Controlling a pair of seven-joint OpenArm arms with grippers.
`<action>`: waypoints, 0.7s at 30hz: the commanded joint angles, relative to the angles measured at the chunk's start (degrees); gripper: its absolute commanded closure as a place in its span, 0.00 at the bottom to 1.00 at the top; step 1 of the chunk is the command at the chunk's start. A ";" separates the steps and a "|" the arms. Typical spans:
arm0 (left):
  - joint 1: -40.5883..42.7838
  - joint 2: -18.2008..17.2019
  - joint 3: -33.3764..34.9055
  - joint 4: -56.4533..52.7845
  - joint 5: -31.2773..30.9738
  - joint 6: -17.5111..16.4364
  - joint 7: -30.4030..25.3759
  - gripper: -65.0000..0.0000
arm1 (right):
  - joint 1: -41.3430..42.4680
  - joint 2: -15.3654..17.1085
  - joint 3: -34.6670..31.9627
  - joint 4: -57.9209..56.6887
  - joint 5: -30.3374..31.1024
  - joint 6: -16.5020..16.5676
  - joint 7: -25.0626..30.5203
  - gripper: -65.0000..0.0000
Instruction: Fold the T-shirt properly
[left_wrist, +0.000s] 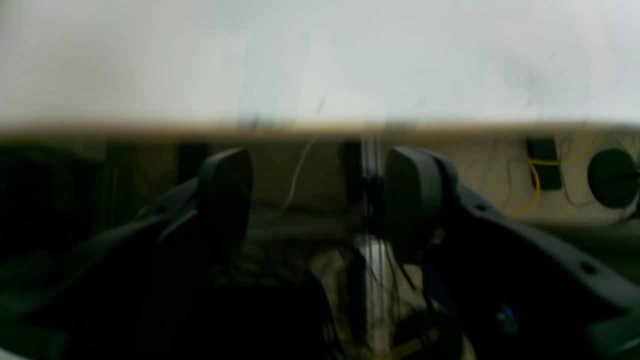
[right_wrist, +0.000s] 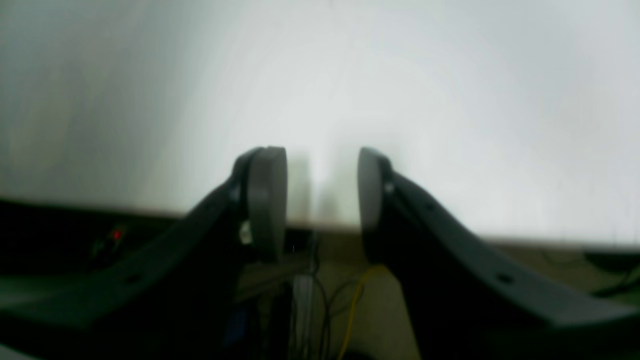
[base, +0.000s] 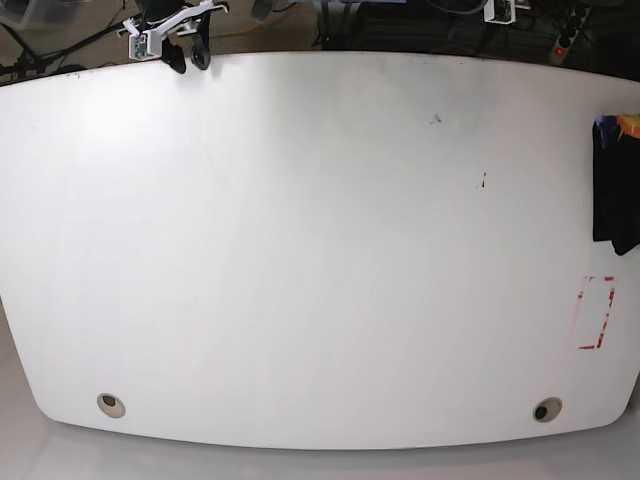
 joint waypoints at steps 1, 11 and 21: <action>2.86 -0.15 -0.10 -0.57 -2.03 -0.27 -1.15 0.42 | -3.92 0.29 0.32 0.53 0.74 0.24 1.16 0.67; 0.13 -3.14 -0.10 -15.78 -2.56 -0.19 -1.15 0.42 | -9.28 0.72 -4.52 -13.45 0.38 0.24 2.48 0.67; -18.06 -7.09 2.37 -43.03 1.05 0.08 -1.15 0.42 | 4.08 0.90 -9.35 -41.58 -7.70 -0.29 10.75 0.67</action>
